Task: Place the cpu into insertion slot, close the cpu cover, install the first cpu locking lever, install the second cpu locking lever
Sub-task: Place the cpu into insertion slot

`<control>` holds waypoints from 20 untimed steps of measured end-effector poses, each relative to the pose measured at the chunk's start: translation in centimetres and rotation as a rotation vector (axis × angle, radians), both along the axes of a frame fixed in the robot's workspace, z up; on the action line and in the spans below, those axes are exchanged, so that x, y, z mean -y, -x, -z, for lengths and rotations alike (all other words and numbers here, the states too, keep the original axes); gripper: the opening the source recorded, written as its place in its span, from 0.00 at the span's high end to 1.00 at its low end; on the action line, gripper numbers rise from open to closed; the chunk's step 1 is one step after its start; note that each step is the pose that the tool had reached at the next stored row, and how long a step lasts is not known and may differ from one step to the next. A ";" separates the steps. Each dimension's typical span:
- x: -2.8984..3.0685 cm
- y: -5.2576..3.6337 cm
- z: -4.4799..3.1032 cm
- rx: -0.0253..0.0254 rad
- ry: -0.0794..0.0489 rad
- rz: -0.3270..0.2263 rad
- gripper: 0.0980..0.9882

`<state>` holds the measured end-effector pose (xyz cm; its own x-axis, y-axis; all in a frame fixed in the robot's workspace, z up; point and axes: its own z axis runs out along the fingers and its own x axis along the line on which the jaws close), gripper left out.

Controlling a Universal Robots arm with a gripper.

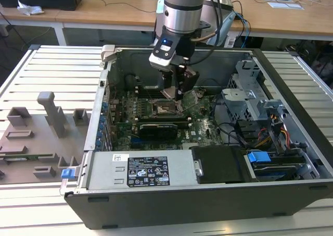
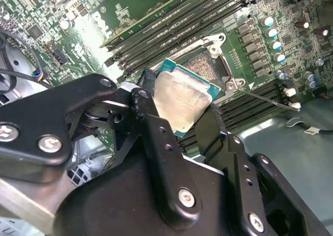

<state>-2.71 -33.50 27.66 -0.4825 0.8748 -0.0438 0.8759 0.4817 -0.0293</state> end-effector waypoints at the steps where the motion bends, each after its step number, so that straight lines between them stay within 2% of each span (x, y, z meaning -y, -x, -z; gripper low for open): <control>1: 0.00 0.00 0.00 -0.0001 0.001 0.006 0.50; 8: 0.00 0.00 0.05 0.0000 0.012 0.092 0.50; 20: 0.00 0.00 0.08 0.0001 0.025 0.182 0.50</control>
<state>-2.71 -33.50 27.57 -0.3167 0.9462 -0.0664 0.9484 0.3147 -0.0390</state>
